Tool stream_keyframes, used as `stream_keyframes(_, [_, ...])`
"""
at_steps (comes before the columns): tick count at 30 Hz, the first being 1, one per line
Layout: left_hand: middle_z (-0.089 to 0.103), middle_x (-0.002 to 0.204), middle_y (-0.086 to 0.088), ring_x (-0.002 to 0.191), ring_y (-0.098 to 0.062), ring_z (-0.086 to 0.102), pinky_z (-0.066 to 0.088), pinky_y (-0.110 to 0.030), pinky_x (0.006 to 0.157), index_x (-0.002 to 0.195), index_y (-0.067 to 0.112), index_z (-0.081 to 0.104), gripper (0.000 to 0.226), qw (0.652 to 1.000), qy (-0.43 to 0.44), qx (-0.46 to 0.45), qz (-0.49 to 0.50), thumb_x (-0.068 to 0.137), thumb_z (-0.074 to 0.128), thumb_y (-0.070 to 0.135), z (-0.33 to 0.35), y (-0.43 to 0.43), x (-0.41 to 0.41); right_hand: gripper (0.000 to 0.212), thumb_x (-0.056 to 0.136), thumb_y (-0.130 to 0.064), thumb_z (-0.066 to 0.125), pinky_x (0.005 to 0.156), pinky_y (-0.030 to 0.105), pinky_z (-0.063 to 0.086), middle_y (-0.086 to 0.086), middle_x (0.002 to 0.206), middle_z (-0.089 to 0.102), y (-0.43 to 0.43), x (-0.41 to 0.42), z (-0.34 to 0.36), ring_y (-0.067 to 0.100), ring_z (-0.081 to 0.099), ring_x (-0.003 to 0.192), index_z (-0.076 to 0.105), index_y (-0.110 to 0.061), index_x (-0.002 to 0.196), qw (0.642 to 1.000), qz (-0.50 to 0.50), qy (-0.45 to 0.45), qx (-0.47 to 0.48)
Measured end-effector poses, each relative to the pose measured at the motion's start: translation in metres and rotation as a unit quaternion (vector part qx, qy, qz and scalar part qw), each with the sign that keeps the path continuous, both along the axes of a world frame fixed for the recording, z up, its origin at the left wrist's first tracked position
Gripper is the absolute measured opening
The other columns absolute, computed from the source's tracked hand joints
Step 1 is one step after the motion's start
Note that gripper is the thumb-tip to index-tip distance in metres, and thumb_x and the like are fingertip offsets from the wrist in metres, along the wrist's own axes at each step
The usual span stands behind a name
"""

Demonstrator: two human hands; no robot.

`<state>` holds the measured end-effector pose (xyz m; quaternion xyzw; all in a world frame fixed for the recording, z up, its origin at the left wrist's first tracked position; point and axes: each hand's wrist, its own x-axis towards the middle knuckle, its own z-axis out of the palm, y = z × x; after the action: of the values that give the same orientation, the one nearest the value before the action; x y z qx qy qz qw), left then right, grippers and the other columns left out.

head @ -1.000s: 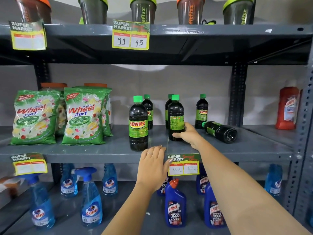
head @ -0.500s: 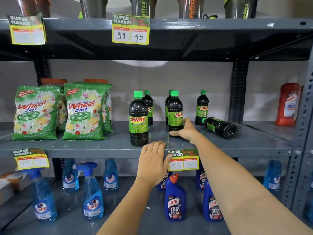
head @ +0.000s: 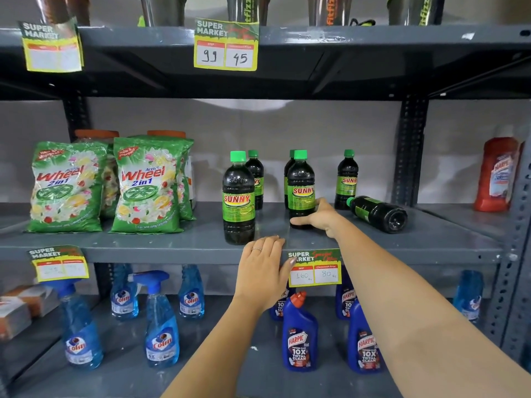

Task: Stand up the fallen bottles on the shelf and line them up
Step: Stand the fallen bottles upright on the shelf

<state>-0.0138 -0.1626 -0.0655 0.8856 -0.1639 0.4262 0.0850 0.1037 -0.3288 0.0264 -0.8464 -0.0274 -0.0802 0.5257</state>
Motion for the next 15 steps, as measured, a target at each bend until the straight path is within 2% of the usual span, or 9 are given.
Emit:
stream_keyframes(3, [0.062,0.125,-0.001,0.116,-0.020,0.055,0.037,-0.036,0.101,0.124,0.013,0.058,0.049,1.000,0.001,0.000,0.001,0.098,0.038,0.049,0.000,0.000,0.000,0.091,0.053,-0.030,0.096,0.099,0.041,0.044,0.007,0.126,0.058,0.002,-0.001,0.001,0.024,0.053,0.116,0.042,-0.013,0.124,1.000,-0.014,-0.002,-0.009])
stream_keyframes(6, [0.062,0.126,-0.001,0.116,-0.020,0.054,0.037,-0.035,0.101,0.125,0.013,0.058,0.048,1.000,0.003,0.003,0.000,0.098,0.040,0.048,-0.001,0.000,0.001,0.100,0.060,-0.024,0.093,0.094,0.032,0.039,0.006,0.133,0.053,0.003,-0.006,0.006,0.023,0.049,0.122,0.033,-0.011,0.139,1.000,0.014,-0.014,0.020])
stream_keyframes(10, [0.062,0.124,-0.001,0.115,-0.020,0.055,0.036,-0.035,0.100,0.124,0.013,0.058,0.046,1.000,-0.002,0.001,0.002,0.098,0.042,0.047,-0.001,0.000,0.002,0.082,0.066,-0.020,0.090,0.087,0.028,0.039,0.005,0.130,0.058,0.007,-0.011,0.005,0.018,0.052,0.108,0.044,-0.013,0.133,0.998,0.008,-0.061,0.031])
stream_keyframes(15, [0.062,0.125,-0.002,0.115,-0.021,0.055,0.035,-0.035,0.100,0.125,0.012,0.058,0.048,1.000,0.001,0.009,0.003,0.098,0.040,0.048,-0.001,0.000,0.002,0.083,0.063,-0.027,0.091,0.089,0.029,0.042,0.005,0.129,0.058,0.008,-0.024,0.003,0.022,0.053,0.118,0.045,-0.014,0.130,0.997,-0.007,-0.078,-0.001])
